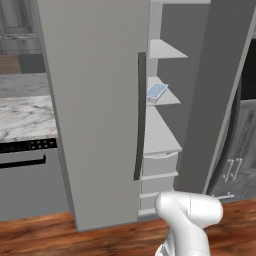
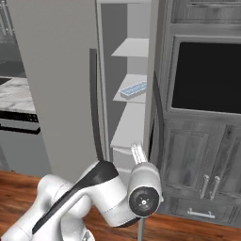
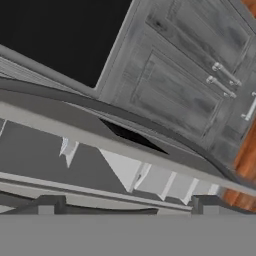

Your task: The ice cube tray has been filled with water. Take the tray and place it in the freezer to make ice. Close the freezer door after placing the tray.

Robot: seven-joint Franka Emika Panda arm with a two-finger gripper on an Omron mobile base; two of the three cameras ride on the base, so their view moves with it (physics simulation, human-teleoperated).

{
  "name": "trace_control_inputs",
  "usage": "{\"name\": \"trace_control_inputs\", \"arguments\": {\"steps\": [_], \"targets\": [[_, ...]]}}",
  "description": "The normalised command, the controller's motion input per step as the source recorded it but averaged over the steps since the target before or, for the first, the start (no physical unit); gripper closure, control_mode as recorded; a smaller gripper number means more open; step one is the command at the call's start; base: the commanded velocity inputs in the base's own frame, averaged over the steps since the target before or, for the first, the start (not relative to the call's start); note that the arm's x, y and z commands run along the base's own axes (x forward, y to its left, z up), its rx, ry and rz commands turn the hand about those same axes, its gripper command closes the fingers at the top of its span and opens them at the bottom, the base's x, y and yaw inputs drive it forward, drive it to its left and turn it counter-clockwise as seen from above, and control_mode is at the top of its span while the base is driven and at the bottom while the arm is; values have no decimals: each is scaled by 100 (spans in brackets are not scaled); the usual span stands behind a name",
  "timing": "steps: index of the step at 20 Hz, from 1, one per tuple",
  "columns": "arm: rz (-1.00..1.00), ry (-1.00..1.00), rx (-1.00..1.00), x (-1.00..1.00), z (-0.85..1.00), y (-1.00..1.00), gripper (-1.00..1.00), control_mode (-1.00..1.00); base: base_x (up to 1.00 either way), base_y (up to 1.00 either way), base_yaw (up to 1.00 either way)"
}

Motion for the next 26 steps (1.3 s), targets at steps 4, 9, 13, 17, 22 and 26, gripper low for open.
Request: {"name": "trace_control_inputs", "arguments": {"steps": [4,9,13,17,22,26], "targets": [[0,-3,0,-23,0,-43,-100,-100,0,0,0],[3,-1,3,-1,-3,-48,-100,-100,0,0,0],[4,0,11,15,-17,-30,-100,-100,0,0,0],[7,0,7,24,-29,-10,-100,-100,0,0,0],[9,-4,3,16,-40,-1,-100,-100,0,0,0],[6,-6,3,22,-43,0,-100,-100,0,0,0]]}}
